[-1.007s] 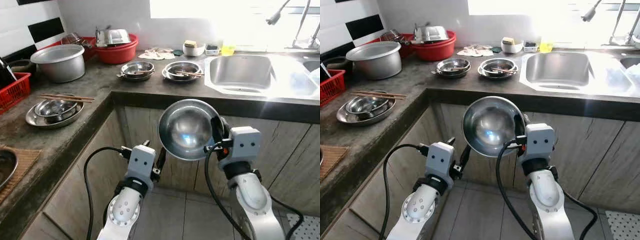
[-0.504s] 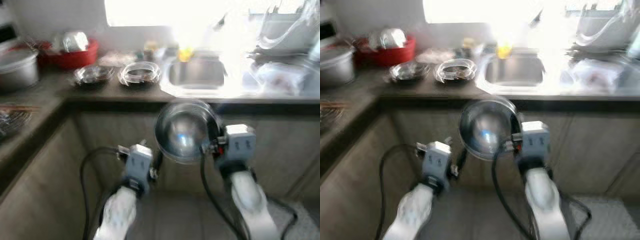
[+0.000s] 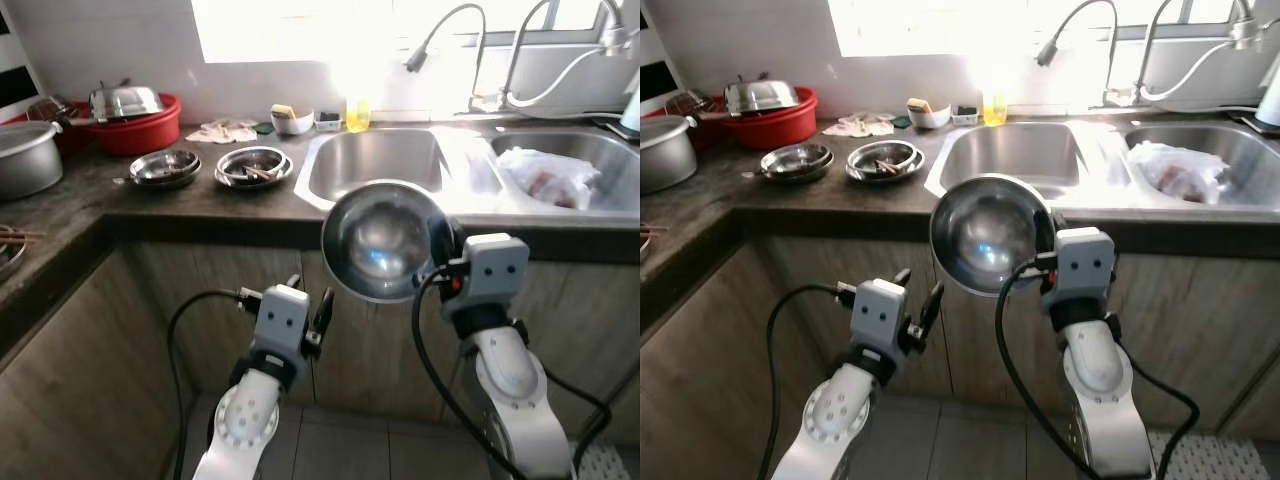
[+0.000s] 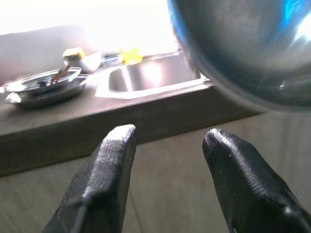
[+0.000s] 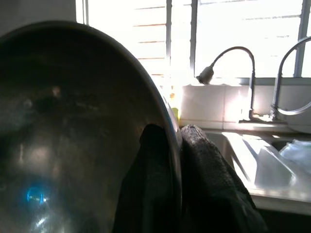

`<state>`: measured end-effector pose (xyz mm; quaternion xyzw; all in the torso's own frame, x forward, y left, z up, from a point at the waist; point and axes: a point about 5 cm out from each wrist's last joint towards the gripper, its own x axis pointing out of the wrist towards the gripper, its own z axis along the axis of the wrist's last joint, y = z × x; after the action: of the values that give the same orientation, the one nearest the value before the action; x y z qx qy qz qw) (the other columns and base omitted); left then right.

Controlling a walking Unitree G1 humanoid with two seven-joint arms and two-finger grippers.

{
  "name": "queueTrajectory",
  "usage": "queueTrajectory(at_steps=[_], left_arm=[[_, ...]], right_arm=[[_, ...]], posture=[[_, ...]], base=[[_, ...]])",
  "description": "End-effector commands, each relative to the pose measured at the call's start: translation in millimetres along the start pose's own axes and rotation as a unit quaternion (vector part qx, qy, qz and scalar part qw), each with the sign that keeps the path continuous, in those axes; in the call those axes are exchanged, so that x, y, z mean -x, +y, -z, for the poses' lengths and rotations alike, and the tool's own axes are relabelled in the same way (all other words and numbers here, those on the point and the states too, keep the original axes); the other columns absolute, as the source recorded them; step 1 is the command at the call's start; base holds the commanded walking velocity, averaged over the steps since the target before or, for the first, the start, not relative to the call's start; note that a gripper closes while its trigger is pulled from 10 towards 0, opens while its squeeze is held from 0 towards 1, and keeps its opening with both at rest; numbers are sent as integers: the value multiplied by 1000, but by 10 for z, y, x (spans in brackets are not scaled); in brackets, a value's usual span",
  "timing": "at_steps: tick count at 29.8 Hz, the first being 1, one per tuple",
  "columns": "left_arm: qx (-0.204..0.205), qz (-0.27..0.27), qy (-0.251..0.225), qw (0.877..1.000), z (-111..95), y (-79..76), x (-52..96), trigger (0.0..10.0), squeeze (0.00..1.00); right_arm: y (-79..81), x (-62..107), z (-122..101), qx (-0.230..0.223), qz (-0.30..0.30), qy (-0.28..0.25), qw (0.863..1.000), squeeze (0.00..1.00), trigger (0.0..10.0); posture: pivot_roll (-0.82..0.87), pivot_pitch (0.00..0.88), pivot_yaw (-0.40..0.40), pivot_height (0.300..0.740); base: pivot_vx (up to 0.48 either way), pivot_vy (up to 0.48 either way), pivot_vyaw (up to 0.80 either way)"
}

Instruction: Kitchen organization

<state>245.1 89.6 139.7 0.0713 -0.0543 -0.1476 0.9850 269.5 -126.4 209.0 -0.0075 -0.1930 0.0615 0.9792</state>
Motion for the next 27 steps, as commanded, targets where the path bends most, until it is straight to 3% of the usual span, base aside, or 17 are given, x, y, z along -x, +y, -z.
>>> queueTrajectory(at_steps=[1, 11, 27], left_arm=[[5, 8, -7, 1000, -36, -44, -17, 10000, 0], [6, 8, -6, 1000, -36, -44, -14, 10000, 0], [6, 6, -7, 1000, -45, -43, -21, 10000, 0]], right_arm=[[-83, -32, -58, 1, 14, -12, 1000, 0, 10000], [-141, -243, -261, 4, 16, -52, 999, 0, 10000], [-100, -280, -120, 9, -8, -6, 1000, 0, 10000]], posture=[[17, 0, 12, 740], [19, 0, 12, 740], [22, 2, 8, 740]], base=[[480, 0, 0], [480, 0, 0], [480, 0, 0]])
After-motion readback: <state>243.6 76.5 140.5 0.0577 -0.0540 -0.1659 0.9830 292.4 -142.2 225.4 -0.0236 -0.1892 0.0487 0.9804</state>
